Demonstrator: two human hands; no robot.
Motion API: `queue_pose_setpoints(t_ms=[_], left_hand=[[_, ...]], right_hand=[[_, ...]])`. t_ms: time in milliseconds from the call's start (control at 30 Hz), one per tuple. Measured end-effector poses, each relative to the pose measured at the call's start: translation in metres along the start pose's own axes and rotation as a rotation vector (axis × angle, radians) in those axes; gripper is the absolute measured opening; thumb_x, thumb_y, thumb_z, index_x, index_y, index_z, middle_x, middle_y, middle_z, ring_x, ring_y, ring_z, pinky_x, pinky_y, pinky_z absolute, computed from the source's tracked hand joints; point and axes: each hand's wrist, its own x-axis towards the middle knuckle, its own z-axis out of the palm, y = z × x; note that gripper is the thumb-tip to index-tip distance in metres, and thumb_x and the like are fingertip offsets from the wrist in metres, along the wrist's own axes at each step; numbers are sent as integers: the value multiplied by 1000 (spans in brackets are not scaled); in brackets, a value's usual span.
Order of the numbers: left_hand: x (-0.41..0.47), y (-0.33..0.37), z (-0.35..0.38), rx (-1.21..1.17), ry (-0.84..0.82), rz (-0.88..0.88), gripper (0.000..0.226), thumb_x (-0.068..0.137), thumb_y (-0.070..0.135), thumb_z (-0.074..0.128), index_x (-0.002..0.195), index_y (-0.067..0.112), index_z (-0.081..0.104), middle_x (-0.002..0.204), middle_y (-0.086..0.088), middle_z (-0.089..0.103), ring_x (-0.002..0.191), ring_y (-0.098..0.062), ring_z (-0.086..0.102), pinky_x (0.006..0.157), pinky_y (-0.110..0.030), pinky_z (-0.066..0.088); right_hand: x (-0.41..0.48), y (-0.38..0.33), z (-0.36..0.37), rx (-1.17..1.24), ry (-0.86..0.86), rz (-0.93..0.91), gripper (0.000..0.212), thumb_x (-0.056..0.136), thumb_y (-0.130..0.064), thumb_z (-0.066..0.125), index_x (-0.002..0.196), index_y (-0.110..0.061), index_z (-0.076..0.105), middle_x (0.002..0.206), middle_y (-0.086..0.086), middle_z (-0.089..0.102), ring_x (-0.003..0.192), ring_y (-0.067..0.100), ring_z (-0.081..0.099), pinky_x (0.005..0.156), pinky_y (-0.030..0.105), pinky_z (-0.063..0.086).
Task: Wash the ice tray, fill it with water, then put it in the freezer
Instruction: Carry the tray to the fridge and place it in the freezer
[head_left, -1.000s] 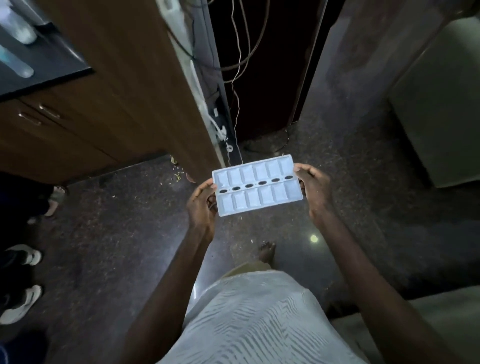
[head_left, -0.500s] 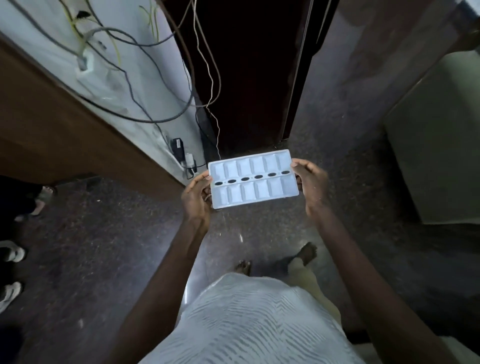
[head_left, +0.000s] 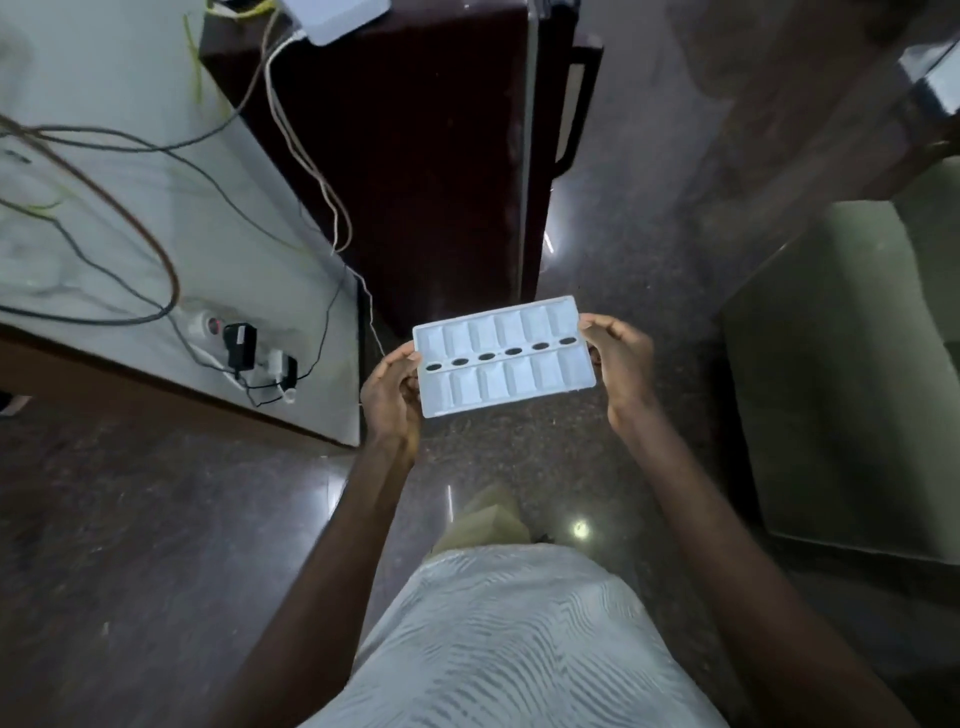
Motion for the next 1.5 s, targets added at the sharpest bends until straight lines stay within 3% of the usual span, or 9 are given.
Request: queue_pose_setpoints(t_ms=[167,367,700,1000,1133,1367,1500], left_hand=[[24,-15,78,19,-32,3,36,88,12,69,122,-1,68,91,-10,69,67,-13,61,68,-31,52],[81,-26,173,27,-31,-6,33,86,10,70,118,1,70,97,-13,72,79,-21,63,80,-39,51],[162,-17,342,82,-93,-39,24,89,7,67,113,6,72,95,-9,74,76,-18,65,74,-36,52],[215,-20,469,83,-179,-106,29,89,9,68,118,5,70,106,-17,71,82,-24,64,72,-36,52],[239,-27,529,94,-199,-87,21,90,6,66,110,7,72,104,-16,71,80,-21,66,71,-33,54],[285,-31,646,149,-220,-85,29,90,7,66,117,0,71,104,-15,73,83,-21,67,77,-35,53],[306,-33,718,188,-264,-69,30,89,10,68,117,1,72,105,-14,74,90,-26,66,81,-40,51]], right_hand=[[62,-19,-41,-4,54,15,16,94,-15,68,105,-8,77,96,1,79,75,5,71,63,18,55],[159,-41,-77,16,72,29,15,94,-15,69,105,-10,78,98,4,79,80,14,72,66,24,56],[313,-101,-125,22,114,57,9,97,-20,69,103,-17,76,102,5,79,97,30,75,76,37,62],[415,-138,-180,85,216,62,15,97,-17,69,107,-9,76,98,4,80,82,14,75,69,28,60],[466,-149,-203,94,251,54,16,98,-17,68,107,-7,76,92,0,80,77,9,74,65,24,58],[563,-179,-253,164,253,80,11,97,-16,69,103,-10,76,86,-4,79,74,10,72,60,23,55],[614,-204,-287,172,290,83,20,96,-17,70,110,-3,75,92,6,77,72,12,70,57,22,54]])
